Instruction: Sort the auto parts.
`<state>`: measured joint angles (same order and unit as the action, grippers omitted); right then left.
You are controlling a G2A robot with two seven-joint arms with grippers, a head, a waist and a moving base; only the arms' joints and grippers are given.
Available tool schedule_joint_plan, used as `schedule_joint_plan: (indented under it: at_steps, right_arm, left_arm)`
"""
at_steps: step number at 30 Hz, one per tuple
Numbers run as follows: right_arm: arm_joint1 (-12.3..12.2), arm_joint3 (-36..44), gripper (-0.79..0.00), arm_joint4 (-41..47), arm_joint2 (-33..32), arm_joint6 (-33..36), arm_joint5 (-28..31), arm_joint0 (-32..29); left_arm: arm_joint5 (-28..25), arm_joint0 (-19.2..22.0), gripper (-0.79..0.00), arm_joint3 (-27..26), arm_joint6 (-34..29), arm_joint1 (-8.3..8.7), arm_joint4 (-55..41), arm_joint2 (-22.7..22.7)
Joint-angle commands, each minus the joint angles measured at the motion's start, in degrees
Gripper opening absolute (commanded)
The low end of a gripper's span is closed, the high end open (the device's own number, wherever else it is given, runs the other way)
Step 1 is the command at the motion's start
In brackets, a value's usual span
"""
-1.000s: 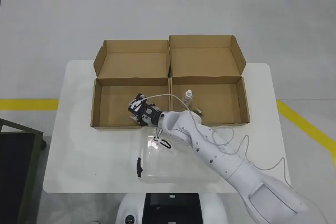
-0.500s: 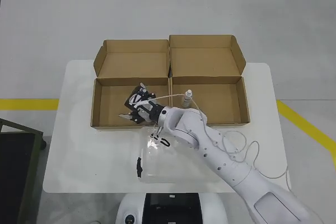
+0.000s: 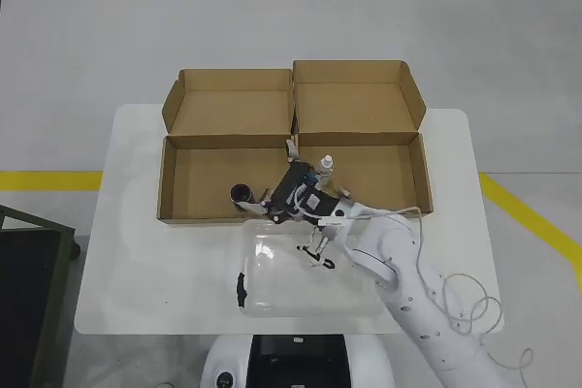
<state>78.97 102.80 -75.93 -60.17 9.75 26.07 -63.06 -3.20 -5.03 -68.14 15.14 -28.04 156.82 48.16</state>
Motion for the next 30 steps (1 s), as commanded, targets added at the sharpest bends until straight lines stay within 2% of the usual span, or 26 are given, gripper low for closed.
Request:
schedule_joint_plan:
  at_steps: [1, 9, 17, 23, 30]
  right_arm:
    - [-0.7, 2.5, 0.000, -0.4, -3.7, -2.9, 0.4, -3.6]
    - [-2.8, 9.2, 0.000, -2.1, -14.8, -11.3, -1.4, -17.0]
    - [-3.7, 9.0, 0.000, -1.2, -23.2, -21.2, -5.9, -27.7]
    - [-4.1, 9.7, 0.000, -1.6, -28.1, -27.4, -7.9, -34.2]
    - [-4.4, 10.7, 0.000, -0.9, -32.0, -29.7, -10.3, -39.2]
  left_arm:
    - [0.0, 0.0, 0.000, 0.0, 0.0, 0.00, 0.0, 0.0]
    - [0.0, 0.0, 0.000, 0.0, 0.0, 0.00, 0.0, 0.0]
    - [0.0, 0.0, 0.000, 0.0, 0.0, 0.00, 0.0, 0.0]
    - [0.0, 0.0, 0.000, 0.0, 0.0, 0.00, 0.0, 0.0]
    - [0.0, 0.0, 0.000, 0.0, 0.0, 0.00, 0.0, 0.0]
